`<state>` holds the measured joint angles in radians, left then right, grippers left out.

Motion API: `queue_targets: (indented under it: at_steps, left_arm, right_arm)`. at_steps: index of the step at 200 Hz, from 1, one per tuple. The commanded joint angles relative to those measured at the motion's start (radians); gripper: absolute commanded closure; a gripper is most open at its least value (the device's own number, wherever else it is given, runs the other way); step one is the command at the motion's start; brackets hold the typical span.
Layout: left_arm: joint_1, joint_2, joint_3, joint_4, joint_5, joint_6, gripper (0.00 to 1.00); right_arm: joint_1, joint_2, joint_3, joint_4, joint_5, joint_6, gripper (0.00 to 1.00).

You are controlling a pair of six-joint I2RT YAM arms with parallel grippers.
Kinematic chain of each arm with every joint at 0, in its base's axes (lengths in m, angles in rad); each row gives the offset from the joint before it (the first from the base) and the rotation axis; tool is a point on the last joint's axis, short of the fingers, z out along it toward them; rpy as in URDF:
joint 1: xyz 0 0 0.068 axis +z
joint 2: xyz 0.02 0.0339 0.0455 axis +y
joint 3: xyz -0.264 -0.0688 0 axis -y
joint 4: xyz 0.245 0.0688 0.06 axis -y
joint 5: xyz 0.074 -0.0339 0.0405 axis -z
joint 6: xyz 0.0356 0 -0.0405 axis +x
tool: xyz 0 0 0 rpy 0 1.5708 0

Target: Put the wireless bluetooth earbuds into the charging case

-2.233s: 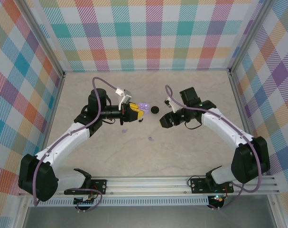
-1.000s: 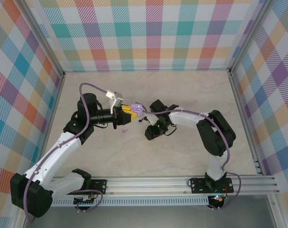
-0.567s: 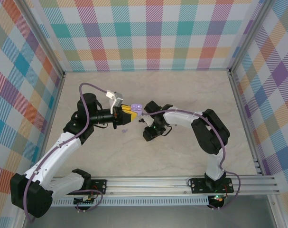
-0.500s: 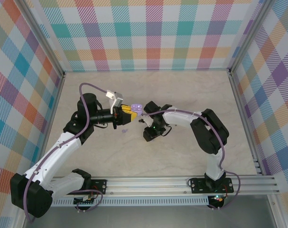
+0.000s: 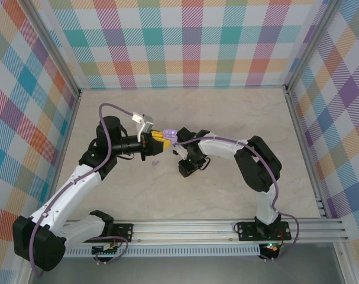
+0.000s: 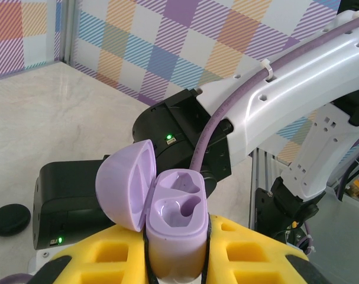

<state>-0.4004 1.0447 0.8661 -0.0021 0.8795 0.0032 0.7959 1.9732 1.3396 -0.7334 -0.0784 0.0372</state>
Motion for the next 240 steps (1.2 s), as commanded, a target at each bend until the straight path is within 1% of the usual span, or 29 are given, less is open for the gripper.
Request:
queue_targets:
  at_steps: [1,13,32,61,85,134,177,222,240]
  left_arm:
    - [0.019,-0.018,-0.005,-0.011,0.003,0.007,0.90]
    - [0.020,-0.017,-0.005,-0.011,0.002,0.007,0.90]
    - [0.020,-0.017,-0.004,-0.015,0.001,0.007,0.90]
    - [0.020,-0.017,0.000,-0.025,0.000,0.012,0.90]
    - [0.020,-0.016,0.001,-0.028,-0.002,0.015,0.90]
    - [0.020,-0.009,0.001,-0.028,-0.001,0.015,0.90]
    - [0.020,-0.010,0.000,-0.030,-0.002,0.018,0.90]
    - [0.020,-0.010,0.001,-0.036,-0.002,0.022,0.90]
    - [0.020,-0.010,0.001,-0.037,-0.003,0.024,0.90]
  right_arm:
    - [0.016,0.038,0.024,-0.063,0.044,-0.010,0.64]
    - [0.017,0.043,0.026,-0.067,0.067,0.003,0.66]
    - [0.013,0.050,0.028,-0.062,0.110,0.037,0.72]
    - [-0.013,0.061,0.039,-0.054,0.123,0.089,0.78]
    - [-0.046,0.061,0.049,-0.051,0.132,0.121,0.79]
    - [-0.139,0.057,0.090,-0.045,0.152,0.186,0.79]
    - [-0.184,0.086,0.124,-0.050,0.162,0.221,0.76]
    - [-0.185,0.105,0.156,-0.090,0.141,0.162,0.60]
    - [-0.187,0.111,0.173,-0.118,0.141,0.118,0.56]
